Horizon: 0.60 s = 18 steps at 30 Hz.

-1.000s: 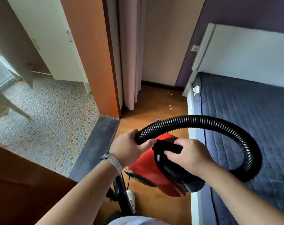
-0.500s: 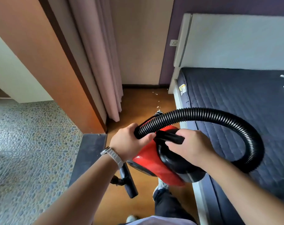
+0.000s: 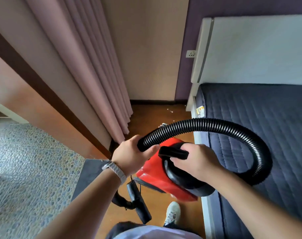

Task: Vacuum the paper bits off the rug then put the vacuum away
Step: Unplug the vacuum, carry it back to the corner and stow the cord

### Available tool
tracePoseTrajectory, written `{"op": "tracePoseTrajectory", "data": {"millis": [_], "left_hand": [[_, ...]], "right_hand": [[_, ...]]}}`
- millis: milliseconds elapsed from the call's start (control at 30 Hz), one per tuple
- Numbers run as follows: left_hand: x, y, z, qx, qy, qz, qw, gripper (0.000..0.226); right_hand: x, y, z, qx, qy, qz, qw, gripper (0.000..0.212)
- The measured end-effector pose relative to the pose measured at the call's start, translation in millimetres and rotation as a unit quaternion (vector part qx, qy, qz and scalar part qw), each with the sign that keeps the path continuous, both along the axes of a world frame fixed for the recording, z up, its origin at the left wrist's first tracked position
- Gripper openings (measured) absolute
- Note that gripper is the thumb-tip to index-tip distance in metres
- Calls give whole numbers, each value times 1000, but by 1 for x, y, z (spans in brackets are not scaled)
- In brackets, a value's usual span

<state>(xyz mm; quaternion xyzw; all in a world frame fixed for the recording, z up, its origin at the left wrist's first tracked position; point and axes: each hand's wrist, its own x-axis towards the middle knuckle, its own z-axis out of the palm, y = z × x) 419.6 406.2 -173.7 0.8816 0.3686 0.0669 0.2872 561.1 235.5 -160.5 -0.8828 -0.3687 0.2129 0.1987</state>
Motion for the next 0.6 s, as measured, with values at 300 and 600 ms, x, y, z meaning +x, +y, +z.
{"op": "tracePoseTrajectory", "data": {"millis": [300, 600], "left_hand": [[91, 45, -11, -22, 4, 31, 999, 69], [207, 137, -59, -118, -3, 31, 993, 47]], "right_hand": [[113, 57, -4, -34, -21, 20, 999, 22], [215, 156, -47, -82, -38, 22, 996, 29]]}}
